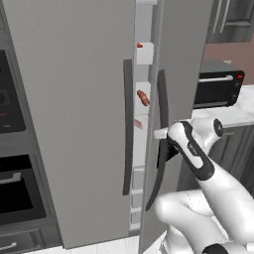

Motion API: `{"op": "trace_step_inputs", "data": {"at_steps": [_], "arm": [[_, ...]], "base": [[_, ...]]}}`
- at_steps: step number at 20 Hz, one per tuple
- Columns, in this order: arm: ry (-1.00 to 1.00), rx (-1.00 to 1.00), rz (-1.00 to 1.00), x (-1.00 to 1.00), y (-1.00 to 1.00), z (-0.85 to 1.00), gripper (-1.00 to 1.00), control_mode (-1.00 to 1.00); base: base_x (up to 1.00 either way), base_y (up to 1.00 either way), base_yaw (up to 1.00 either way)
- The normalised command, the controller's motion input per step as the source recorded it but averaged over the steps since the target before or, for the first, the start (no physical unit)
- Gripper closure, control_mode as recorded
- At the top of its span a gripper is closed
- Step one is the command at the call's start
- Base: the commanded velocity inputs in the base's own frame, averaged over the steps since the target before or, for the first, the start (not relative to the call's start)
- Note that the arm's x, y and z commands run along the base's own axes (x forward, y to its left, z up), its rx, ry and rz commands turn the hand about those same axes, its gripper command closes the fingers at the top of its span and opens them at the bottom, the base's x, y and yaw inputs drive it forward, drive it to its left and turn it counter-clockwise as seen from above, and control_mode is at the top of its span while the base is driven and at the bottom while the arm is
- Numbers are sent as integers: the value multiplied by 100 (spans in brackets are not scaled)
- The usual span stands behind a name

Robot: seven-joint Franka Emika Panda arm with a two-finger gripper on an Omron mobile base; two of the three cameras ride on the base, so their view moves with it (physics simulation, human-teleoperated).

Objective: Store the kebab skewer in the freezer for long-term storage. Close the freezer door after placing the cooked food.

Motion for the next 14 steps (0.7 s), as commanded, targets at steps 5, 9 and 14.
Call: {"op": "trace_step_inputs", "data": {"at_steps": [5, 9, 14], "arm": [[1, -9, -28, 66, 72, 0, -100, -100], [22, -10, -15, 54, 20, 22, -100, -100], [32, -3, -2, 29, -15, 49, -100, -100]], "base": [[0, 0, 0], [0, 0, 0], [0, 0, 0]]}}
